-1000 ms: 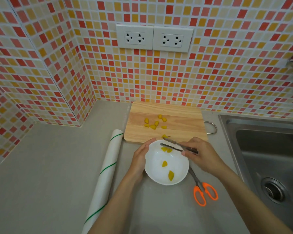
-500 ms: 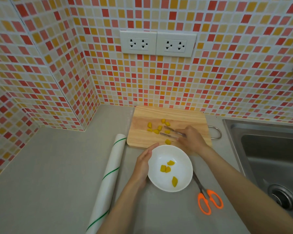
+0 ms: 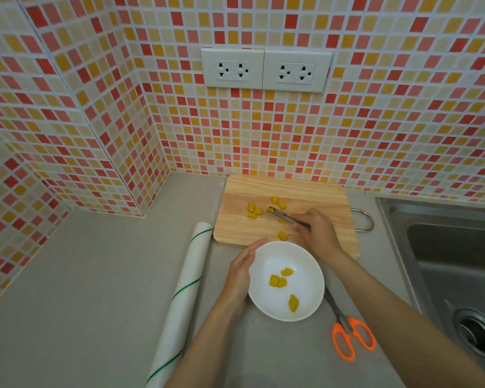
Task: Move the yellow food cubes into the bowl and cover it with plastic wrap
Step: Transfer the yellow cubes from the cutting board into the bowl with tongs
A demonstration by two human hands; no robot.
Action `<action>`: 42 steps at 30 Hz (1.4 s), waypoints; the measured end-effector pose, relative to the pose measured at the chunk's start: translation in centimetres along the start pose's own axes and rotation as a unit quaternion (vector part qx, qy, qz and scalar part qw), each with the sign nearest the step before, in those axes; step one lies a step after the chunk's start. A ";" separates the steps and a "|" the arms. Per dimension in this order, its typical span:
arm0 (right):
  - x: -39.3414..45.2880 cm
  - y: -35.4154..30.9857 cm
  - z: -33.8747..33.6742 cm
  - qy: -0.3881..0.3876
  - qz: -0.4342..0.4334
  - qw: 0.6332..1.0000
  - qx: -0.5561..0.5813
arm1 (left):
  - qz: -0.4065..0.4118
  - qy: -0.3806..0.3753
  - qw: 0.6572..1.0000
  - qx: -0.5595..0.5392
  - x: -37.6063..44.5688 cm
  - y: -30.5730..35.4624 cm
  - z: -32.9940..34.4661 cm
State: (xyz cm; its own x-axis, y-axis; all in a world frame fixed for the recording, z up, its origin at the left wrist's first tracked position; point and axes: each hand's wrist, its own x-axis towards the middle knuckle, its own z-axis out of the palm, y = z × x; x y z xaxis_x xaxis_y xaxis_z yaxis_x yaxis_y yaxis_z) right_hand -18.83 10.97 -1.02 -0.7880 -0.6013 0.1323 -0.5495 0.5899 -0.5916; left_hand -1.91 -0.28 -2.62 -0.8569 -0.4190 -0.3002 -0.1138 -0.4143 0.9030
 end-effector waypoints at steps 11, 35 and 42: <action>-9.1 -1.7 -6.5 -0.085 -0.077 0.992 0.048 | -0.015 0.006 1.000 -0.001 0.1 -0.3 -0.1; 4.2 0.8 0.8 -0.009 0.115 0.991 -0.072 | 0.005 0.011 1.000 0.016 0.1 -0.2 -0.2; -1.9 -0.8 -3.0 0.049 0.000 0.999 0.023 | 0.004 0.004 1.000 0.022 0.1 -0.2 -0.1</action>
State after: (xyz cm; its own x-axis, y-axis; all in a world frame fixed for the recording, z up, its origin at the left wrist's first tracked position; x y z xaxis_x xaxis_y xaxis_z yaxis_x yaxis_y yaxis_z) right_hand -17.72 13.32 1.61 -0.8121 -0.5450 0.2084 -0.5384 0.5622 -0.6278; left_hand -1.90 -0.30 -2.85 -0.8544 -0.4280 -0.2948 -0.1287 -0.3754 0.9179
